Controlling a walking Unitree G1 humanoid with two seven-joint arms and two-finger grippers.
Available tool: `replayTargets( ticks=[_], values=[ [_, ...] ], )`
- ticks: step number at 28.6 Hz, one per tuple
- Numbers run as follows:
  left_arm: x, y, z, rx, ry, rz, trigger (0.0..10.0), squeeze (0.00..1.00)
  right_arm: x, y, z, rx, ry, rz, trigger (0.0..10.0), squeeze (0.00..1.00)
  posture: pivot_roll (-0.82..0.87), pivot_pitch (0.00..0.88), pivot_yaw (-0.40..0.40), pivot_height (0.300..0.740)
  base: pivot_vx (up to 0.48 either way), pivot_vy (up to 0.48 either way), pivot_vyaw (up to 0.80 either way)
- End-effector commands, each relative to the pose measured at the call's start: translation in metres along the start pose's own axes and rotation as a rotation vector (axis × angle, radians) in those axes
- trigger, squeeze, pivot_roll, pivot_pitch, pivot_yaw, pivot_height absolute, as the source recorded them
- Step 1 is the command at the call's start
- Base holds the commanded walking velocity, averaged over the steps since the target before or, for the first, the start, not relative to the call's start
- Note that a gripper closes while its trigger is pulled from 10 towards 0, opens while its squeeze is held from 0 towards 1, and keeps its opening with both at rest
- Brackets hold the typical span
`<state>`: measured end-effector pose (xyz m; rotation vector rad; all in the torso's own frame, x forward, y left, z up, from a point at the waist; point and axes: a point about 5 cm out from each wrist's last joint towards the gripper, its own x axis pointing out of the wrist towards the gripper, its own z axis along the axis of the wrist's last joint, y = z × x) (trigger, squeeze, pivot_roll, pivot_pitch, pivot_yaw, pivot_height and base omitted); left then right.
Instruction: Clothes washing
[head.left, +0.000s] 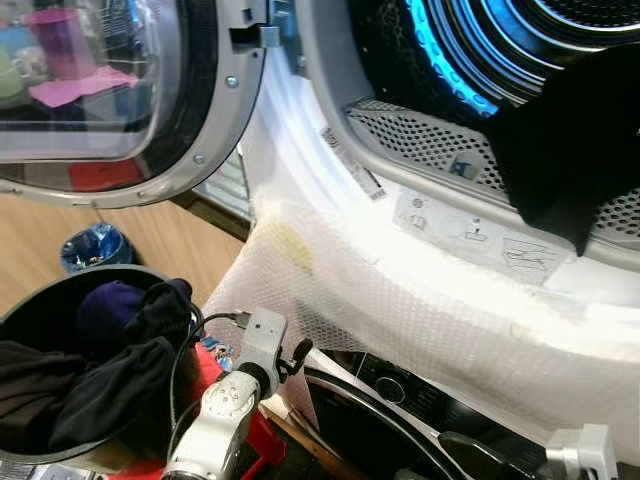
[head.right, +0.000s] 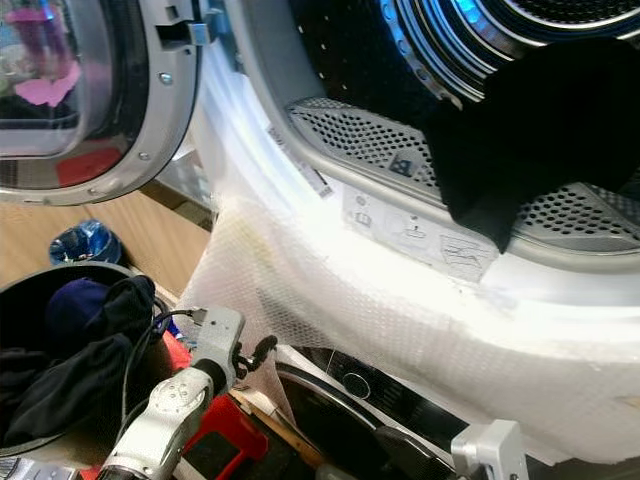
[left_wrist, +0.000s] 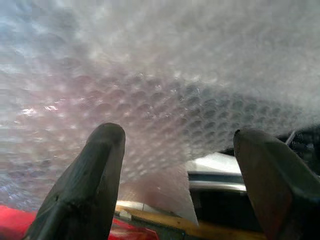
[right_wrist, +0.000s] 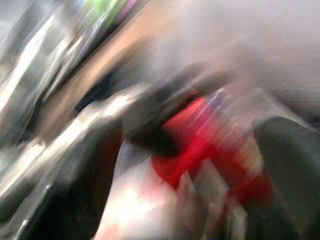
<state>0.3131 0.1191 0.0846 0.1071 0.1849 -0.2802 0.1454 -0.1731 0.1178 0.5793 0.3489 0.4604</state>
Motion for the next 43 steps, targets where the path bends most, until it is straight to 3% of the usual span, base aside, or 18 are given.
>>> replayTargets(
  ticks=[1, 3, 6, 8, 11, 12, 14, 17, 20, 26, 33, 38, 43],
  values=[
    [-0.003, 0.002, 0.001, -0.015, -0.007, 0.009, 10.0, 0.00, -0.005, -0.051, -0.051, 0.048, 0.123, -0.272, 10.0, 0.00, -0.03, 0.153, -0.024, 0.740, 0.000, 0.000, 0.00],
    [-0.005, 0.003, 0.002, -0.015, -0.011, 0.013, 10.0, 0.00, 0.002, -0.077, -0.073, 0.119, 0.099, -0.438, 10.0, 0.00, -0.02, 0.153, -0.024, 0.740, 0.000, 0.000, 0.00],
    [-0.005, 0.002, 0.002, -0.015, -0.013, 0.012, 10.0, 0.00, 0.006, -0.086, -0.082, 0.123, 0.097, -0.512, 10.0, 0.00, -0.02, 0.153, -0.024, 0.740, 0.000, 0.000, 0.00],
    [-0.007, 0.002, 0.003, -0.014, -0.020, 0.013, 10.0, 0.00, 0.020, -0.096, -0.103, 0.126, 0.137, -0.566, 10.0, 0.00, 0.00, 0.150, -0.028, 0.740, 0.000, 0.000, 0.00],
    [-0.008, 0.002, 0.004, -0.013, -0.023, 0.014, 10.0, 0.00, 0.025, -0.099, -0.111, 0.144, 0.158, -0.587, 10.0, 0.00, 0.01, 0.153, -0.024, 0.740, 0.000, 0.000, 0.00],
    [-0.009, 0.003, 0.005, -0.009, -0.025, 0.014, 10.0, 0.00, 0.029, -0.111, -0.125, 0.112, 0.197, -0.653, 10.0, 0.00, 0.01, 0.153, -0.026, 0.740, 0.000, 0.000, 0.00],
    [-0.010, 0.003, 0.006, -0.007, -0.027, 0.014, 10.0, 0.00, 0.029, -0.116, -0.132, 0.096, 0.227, -0.691, 10.0, 0.00, 0.01, 0.153, -0.026, 0.740, 0.000, 0.000, 0.00],
    [-0.013, 0.004, 0.011, 0.016, -0.043, 0.011, 10.0, 0.00, 0.024, -0.134, -0.153, 0.076, 0.321, -0.870, 10.0, 0.00, 0.05, 0.151, -0.021, 0.740, 0.000, 0.000, 0.00],
    [-0.015, 0.008, 0.025, 0.057, -0.086, 0.012, 10.0, 0.00, 0.020, -0.135, -0.167, 0.009, 0.453, -0.889, 10.0, 0.00, 0.10, 0.146, -0.015, 0.740, 0.000, 0.000, 0.00],
    [-0.018, 0.012, 0.041, 0.144, -0.128, -0.022, 10.0, 0.00, 0.014, -0.135, -0.178, 0.087, 0.460, -0.965, 10.0, 0.00, 0.16, 0.124, -0.003, 0.740, 0.000, 0.000, 0.00],
    [-0.019, 0.015, 0.042, 0.171, -0.104, -0.049, 10.0, 0.00, 0.020, -0.128, -0.187, 0.103, 0.493, -0.986, 10.0, 0.00, 0.22, 0.022, 0.033, 0.740, 0.000, 0.000, 0.00],
    [-0.014, 0.015, 0.045, 0.167, -0.108, -0.056, 10.0, 0.00, 0.024, -0.127, -0.186, 0.097, 0.495, -0.986, 10.0, 0.00, 0.23, 0.000, 0.039, 0.740, 0.000, 0.000, 0.00],
    [-0.008, 0.011, 0.031, 0.124, -0.050, -0.070, 10.0, 0.00, 0.030, -0.127, -0.182, 0.040, 0.506, -0.973, 10.0, 0.00, 0.22, 0.000, 0.021, 0.740, 0.000, 0.000, 0.00]
  ],
)
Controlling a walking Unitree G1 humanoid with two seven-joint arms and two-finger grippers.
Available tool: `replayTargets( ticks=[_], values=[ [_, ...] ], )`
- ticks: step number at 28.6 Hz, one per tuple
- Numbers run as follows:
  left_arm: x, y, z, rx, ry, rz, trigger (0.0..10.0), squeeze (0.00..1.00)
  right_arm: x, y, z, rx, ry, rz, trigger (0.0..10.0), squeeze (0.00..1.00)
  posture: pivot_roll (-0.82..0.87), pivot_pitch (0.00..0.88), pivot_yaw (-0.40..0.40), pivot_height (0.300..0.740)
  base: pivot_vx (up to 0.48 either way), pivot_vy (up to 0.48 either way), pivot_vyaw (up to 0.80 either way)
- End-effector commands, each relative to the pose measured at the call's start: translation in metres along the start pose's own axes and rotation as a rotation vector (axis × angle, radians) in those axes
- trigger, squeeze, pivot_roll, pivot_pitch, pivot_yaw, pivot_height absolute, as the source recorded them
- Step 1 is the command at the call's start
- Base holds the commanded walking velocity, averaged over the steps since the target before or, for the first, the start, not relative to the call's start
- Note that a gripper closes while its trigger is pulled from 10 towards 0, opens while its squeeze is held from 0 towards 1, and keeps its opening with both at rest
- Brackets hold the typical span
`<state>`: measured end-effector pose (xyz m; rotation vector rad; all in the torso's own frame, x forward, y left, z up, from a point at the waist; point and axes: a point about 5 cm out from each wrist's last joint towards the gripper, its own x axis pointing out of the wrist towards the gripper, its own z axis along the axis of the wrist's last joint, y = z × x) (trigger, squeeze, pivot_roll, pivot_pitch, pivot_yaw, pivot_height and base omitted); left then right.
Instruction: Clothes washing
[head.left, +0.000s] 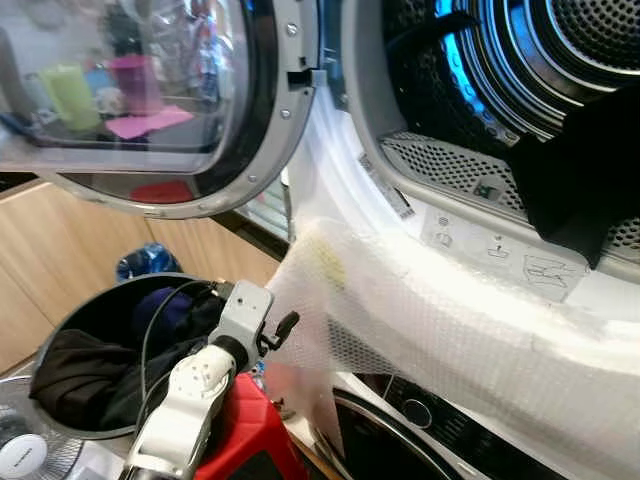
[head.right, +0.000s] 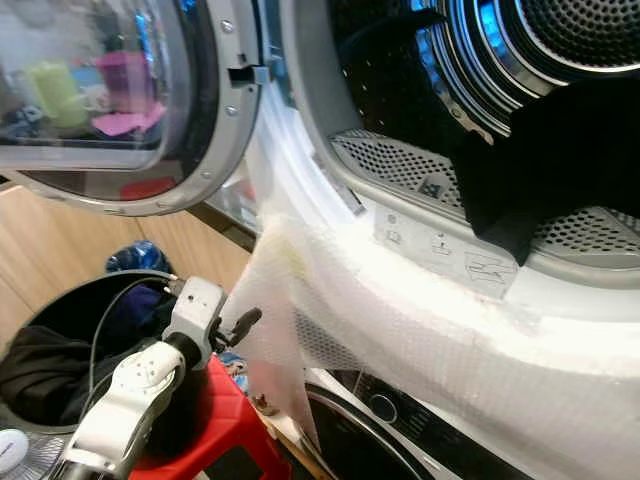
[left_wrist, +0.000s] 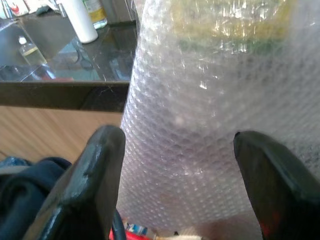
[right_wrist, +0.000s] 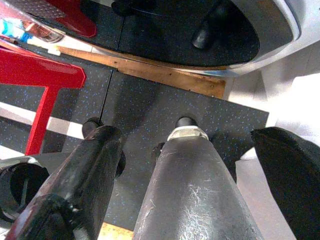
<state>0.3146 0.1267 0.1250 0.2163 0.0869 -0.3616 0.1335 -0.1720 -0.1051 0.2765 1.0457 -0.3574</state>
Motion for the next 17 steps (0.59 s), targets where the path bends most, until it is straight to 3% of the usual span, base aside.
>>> replayTargets(
  ticks=[1, 5, 9, 17],
  values=[
    [-0.001, -0.002, -0.012, -0.028, 0.048, 0.000, 10.0, 0.00, 0.000, -0.002, -0.002, -0.032, 0.006, -0.017, 10.0, 0.00, 0.23, 0.000, 0.011, 0.740, 0.000, 0.000, 0.00],
    [-0.006, -0.004, -0.029, -0.062, 0.090, 0.048, 10.0, 0.00, 0.000, -0.013, -0.001, -0.067, -0.001, -0.087, 10.0, 0.00, 0.26, 0.000, -0.043, 0.740, 0.000, 0.000, 0.00],
    [-0.006, 0.003, -0.025, -0.095, 0.059, 0.137, 10.0, 0.00, 0.000, -0.030, 0.010, 0.023, -0.059, -0.146, 10.0, 0.00, 0.34, 0.000, -0.101, 0.740, 0.000, 0.000, 0.00],
    [-0.007, 0.016, -0.021, -0.074, 0.038, 0.184, 10.0, 0.00, 0.001, -0.038, 0.019, 0.160, -0.061, -0.192, 10.0, 0.00, 0.37, 0.000, -0.098, 0.740, 0.000, 0.000, 0.00]
  ],
)
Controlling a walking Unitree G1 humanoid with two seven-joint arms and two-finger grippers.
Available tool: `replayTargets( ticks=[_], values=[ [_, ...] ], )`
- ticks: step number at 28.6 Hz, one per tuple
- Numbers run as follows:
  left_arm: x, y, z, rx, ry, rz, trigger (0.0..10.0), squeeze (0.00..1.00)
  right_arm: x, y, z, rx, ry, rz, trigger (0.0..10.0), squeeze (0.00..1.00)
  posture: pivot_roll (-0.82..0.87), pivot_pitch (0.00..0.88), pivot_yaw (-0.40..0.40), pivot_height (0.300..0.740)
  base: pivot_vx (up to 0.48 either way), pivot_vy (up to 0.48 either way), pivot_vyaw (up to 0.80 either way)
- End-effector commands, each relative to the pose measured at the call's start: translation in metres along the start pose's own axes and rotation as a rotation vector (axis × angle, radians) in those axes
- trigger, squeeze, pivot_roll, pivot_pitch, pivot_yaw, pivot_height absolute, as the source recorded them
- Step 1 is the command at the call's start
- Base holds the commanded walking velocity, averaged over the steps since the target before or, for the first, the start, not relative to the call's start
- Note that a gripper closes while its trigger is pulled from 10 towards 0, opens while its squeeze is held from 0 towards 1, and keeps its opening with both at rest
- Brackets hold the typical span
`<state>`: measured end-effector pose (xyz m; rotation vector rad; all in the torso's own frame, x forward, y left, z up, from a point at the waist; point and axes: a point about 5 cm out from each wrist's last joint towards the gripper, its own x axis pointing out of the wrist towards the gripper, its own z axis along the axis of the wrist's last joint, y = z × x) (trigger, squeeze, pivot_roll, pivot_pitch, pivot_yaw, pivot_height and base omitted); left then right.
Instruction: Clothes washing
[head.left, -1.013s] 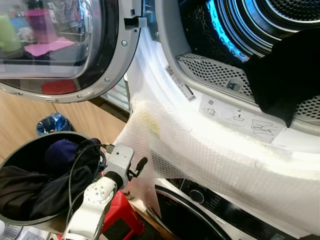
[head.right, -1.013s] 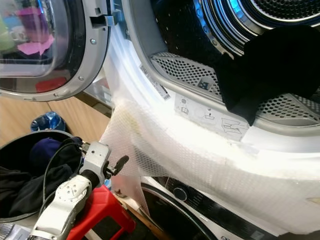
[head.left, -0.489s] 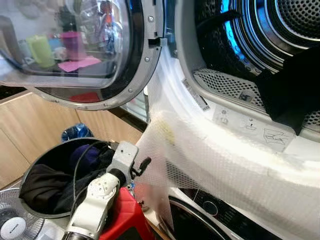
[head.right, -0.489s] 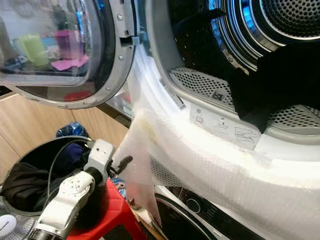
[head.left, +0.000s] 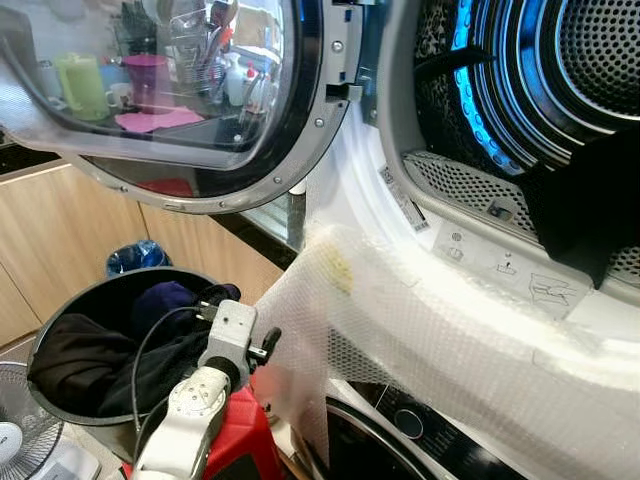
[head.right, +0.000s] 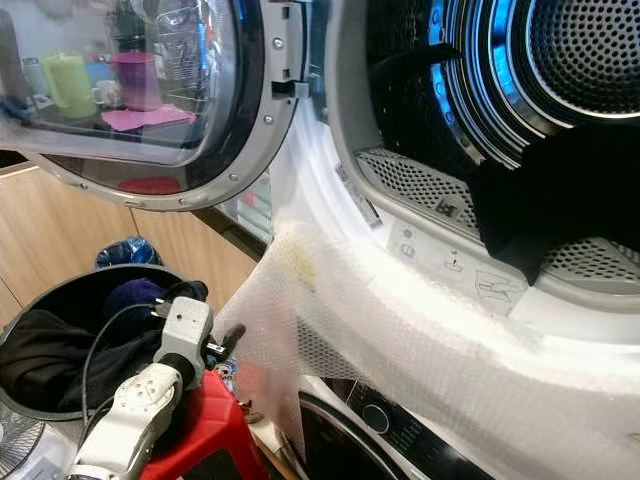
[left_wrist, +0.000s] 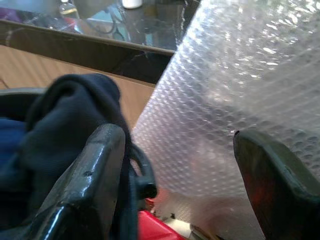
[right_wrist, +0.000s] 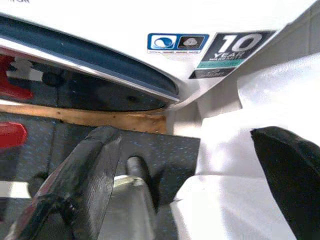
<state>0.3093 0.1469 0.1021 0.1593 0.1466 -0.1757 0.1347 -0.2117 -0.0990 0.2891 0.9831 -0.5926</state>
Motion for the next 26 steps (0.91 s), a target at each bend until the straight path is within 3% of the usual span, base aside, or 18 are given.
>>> replayTargets(
  ticks=[1, 10, 26],
  values=[
    [0.002, 0.005, 0.008, 0.007, -0.032, 0.008, 10.0, 0.00, 0.000, -0.001, -0.001, 0.048, 0.015, -0.018, 10.0, 0.00, 0.37, 0.000, -0.089, 0.740, 0.000, 0.000, 0.00],
    [-0.005, 0.017, 0.015, 0.022, -0.060, 0.073, 10.0, 0.00, -0.006, 0.005, -0.026, -0.028, 0.082, 0.010, 10.0, 0.00, 0.38, 0.000, -0.065, 0.740, 0.000, 0.000, 0.00],
    [-0.005, 0.017, 0.016, 0.022, -0.060, 0.078, 10.0, 0.00, -0.006, 0.005, -0.026, -0.035, 0.085, 0.011, 10.0, 0.00, 0.38, 0.000, -0.065, 0.740, 0.000, 0.000, 0.00]
  ],
)
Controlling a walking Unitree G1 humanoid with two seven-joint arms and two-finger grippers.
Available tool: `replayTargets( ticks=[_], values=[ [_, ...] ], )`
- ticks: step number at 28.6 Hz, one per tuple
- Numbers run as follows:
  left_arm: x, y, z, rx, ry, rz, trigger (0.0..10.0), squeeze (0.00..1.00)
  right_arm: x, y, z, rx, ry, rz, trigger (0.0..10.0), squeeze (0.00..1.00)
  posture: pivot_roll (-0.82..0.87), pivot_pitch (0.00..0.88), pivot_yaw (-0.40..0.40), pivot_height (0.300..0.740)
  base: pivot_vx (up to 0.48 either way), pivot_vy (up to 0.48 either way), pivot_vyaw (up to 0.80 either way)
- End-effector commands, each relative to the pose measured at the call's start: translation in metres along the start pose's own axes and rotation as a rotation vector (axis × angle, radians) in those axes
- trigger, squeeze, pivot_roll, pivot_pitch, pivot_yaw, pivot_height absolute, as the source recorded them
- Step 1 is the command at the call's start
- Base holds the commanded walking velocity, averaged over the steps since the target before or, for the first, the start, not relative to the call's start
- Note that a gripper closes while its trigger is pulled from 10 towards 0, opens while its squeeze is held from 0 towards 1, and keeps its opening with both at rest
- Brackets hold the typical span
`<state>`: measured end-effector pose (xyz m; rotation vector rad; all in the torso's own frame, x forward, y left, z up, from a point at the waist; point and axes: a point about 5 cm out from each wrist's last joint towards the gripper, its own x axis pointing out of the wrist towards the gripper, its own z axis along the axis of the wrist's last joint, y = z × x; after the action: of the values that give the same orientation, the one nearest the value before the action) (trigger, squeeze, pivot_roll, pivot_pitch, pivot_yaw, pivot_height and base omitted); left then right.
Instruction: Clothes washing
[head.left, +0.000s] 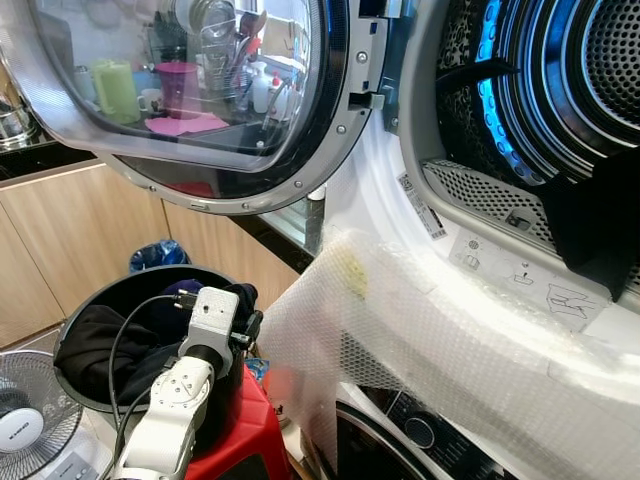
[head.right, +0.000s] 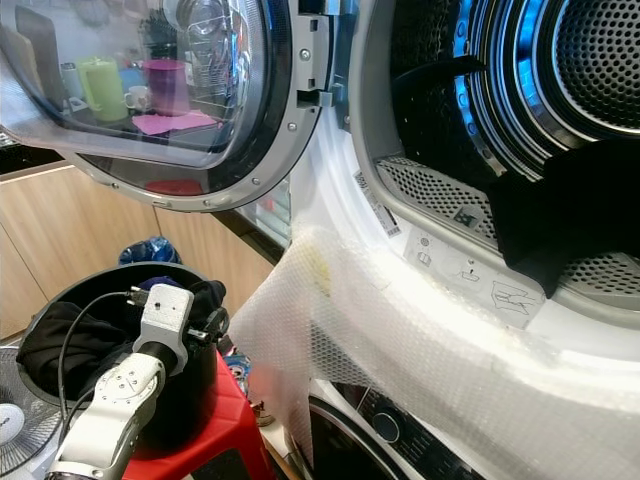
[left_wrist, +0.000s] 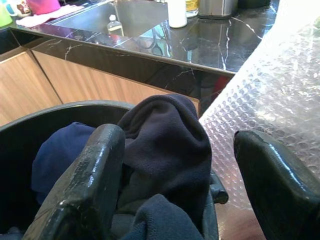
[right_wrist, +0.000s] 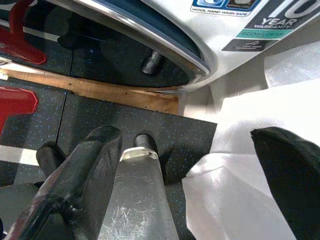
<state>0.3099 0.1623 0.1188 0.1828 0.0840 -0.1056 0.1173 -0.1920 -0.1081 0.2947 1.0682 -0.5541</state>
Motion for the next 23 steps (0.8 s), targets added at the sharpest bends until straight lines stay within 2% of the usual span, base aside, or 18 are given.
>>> replayTargets(
  ticks=[1, 3, 4, 5, 6, 7, 8, 10, 12, 13, 17, 18, 19, 21, 23],
  values=[
    [-0.001, 0.000, 0.002, -0.001, -0.005, 0.001, 10.0, 0.00, 0.000, -0.001, 0.000, -0.003, 0.002, -0.005, 10.0, 0.00, 0.38, 0.000, -0.065, 0.740, 0.000, 0.000, 0.00],
    [-0.001, 0.000, 0.002, -0.001, -0.005, 0.001, 10.0, 0.00, 0.000, -0.001, 0.000, -0.003, 0.002, -0.005, 10.0, 0.00, 0.38, 0.000, -0.065, 0.740, 0.000, 0.000, 0.00],
    [-0.008, 0.036, 0.019, -0.090, -0.032, 0.193, 10.0, 1.00, 0.001, 0.003, 0.003, -0.036, 0.002, 0.017, 10.0, 0.00, 0.47, 0.000, -0.098, 0.740, 0.000, 0.000, 0.00],
    [-0.013, 0.055, 0.025, -0.127, -0.050, 0.277, 10.0, 1.00, 0.001, 0.005, 0.007, -0.057, -0.004, 0.027, 10.0, 0.00, 0.47, 0.000, -0.099, 0.740, 0.000, 0.000, 0.00],
    [-0.015, 0.065, 0.030, -0.139, -0.072, 0.305, 10.0, 1.00, 0.001, 0.006, 0.009, -0.069, -0.008, 0.033, 10.0, 0.00, 0.46, 0.000, -0.098, 0.740, 0.000, 0.000, 0.00],
    [-0.012, 0.062, 0.039, -0.070, -0.130, 0.222, 10.0, 1.00, 0.002, 0.006, 0.011, -0.072, -0.013, 0.032, 10.0, 0.00, 0.45, 0.000, -0.096, 0.740, 0.000, 0.000, 0.00],
    [-0.012, 0.062, 0.039, -0.070, -0.130, 0.222, 10.0, 1.00, 0.002, 0.006, 0.011, -0.072, -0.013, 0.032, 10.0, 0.00, 0.45, 0.000, -0.096, 0.740, 0.000, 0.000, 0.00],
    [-0.010, 0.055, 0.044, -0.003, -0.163, 0.143, 10.0, 1.00, 0.002, 0.006, 0.012, -0.063, -0.018, 0.027, 10.0, 0.00, 0.45, 0.000, -0.095, 0.740, 0.000, 0.000, 0.00],
    [-0.009, 0.049, 0.047, 0.028, -0.181, 0.093, 10.0, 1.00, 0.002, 0.004, 0.013, -0.056, -0.021, 0.023, 10.0, 0.00, 0.44, 0.000, -0.090, 0.740, 0.000, 0.000, 0.00],
    [-0.008, 0.044, 0.048, 0.031, -0.183, 0.074, 10.0, 1.00, 0.002, 0.003, 0.013, -0.056, -0.020, 0.020, 10.0, 0.00, 0.43, 0.000, -0.087, 0.740, 0.000, 0.000, 0.00],
    [-0.009, 0.042, 0.044, -0.035, -0.128, 0.107, 10.0, 1.00, 0.002, 0.001, 0.010, -0.050, -0.014, 0.013, 10.0, 0.00, 0.43, 0.000, -0.085, 0.740, 0.000, 0.000, 0.00],
    [-0.007, 0.042, 0.043, -0.057, -0.116, 0.114, 10.0, 0.00, 0.002, 0.000, 0.009, -0.050, -0.012, 0.012, 10.0, 0.00, 0.43, 0.000, -0.086, 0.740, 0.000, 0.000, 0.00],
    [-0.004, 0.042, 0.042, -0.088, -0.101, 0.105, 10.0, 0.00, 0.002, 0.001, 0.008, -0.052, -0.011, 0.012, 10.0, 0.00, 0.43, 0.000, -0.091, 0.740, 0.000, 0.000, 0.00],
    [-0.001, 0.041, 0.042, -0.097, -0.089, 0.091, 10.0, 0.00, 0.002, 0.001, 0.008, -0.054, -0.008, 0.012, 10.0, 0.00, 0.43, 0.000, -0.091, 0.740, 0.000, 0.000, 0.00],
    [0.005, 0.036, 0.037, -0.080, -0.050, 0.023, 10.0, 0.00, 0.001, 0.001, 0.006, -0.066, -0.002, 0.015, 10.0, 0.00, 0.43, 0.000, -0.092, 0.740, 0.000, 0.000, 0.00]
  ],
)
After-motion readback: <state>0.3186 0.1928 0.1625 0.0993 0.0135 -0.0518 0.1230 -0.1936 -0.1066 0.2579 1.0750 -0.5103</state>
